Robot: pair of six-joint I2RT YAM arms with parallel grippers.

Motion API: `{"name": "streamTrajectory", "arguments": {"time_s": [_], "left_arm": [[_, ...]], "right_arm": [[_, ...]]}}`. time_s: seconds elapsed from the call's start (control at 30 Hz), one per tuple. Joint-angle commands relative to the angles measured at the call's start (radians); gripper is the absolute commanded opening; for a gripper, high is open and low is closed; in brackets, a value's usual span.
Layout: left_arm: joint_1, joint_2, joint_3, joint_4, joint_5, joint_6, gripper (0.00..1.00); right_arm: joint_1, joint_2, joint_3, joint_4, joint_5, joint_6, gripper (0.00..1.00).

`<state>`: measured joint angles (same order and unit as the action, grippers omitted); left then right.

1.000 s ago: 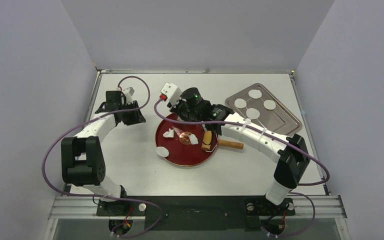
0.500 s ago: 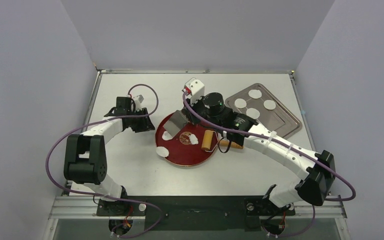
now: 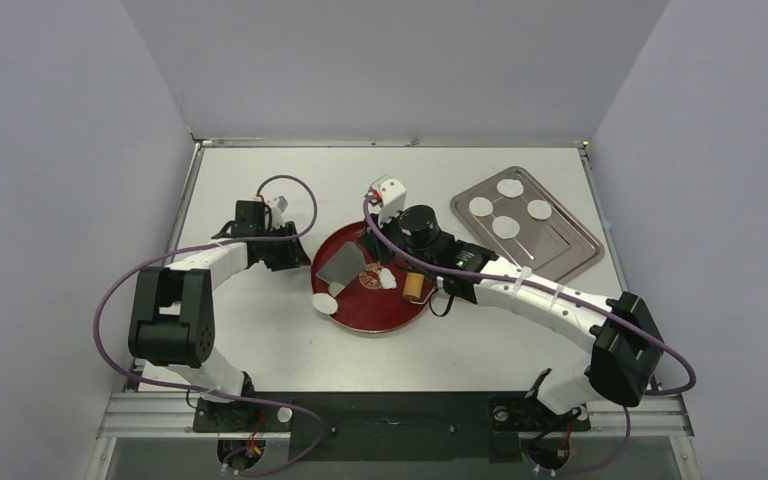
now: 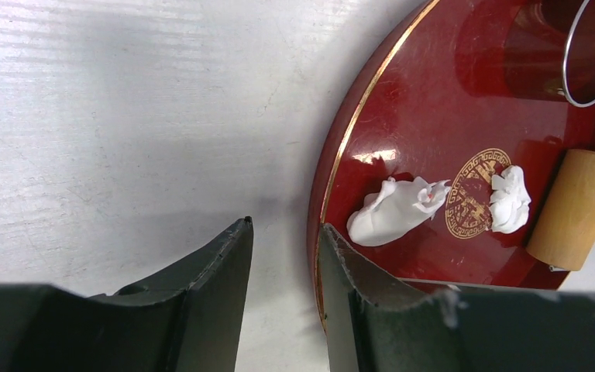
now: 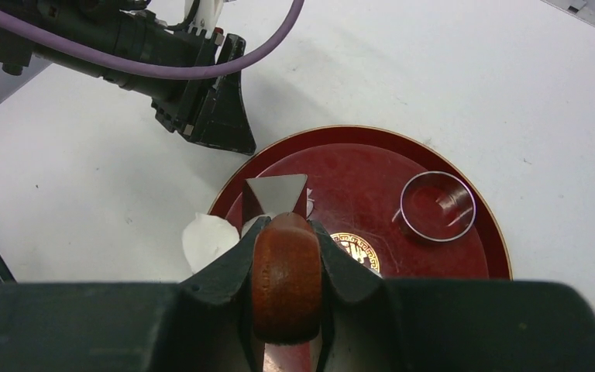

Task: Roll out the dumpling wrappers from the dough
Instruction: Remove the dumpling wrapper from the work surface.

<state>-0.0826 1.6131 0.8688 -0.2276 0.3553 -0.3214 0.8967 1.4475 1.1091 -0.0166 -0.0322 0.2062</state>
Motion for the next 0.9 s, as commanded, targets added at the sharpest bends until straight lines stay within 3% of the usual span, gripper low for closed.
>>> {"name": "streamTrajectory", "arguments": {"time_s": [0.0,0.23,0.4,0.87], "left_arm": [[-0.004,0.003,0.003,0.058,-0.010,-0.012,0.35],[-0.017,0.016,0.000,0.061,-0.012,-0.011,0.35],[-0.024,0.024,0.008,0.063,-0.030,-0.024,0.35],[-0.043,0.069,0.009,0.067,-0.012,-0.041,0.35]], "right_arm": [[-0.010,0.000,0.029,0.127,-0.020,-0.026,0.00],[-0.023,0.046,0.001,0.149,-0.032,-0.029,0.00],[-0.053,0.105,0.037,0.058,-0.034,0.038,0.00],[-0.210,0.170,0.002,-0.007,-0.296,0.307,0.00]]}}
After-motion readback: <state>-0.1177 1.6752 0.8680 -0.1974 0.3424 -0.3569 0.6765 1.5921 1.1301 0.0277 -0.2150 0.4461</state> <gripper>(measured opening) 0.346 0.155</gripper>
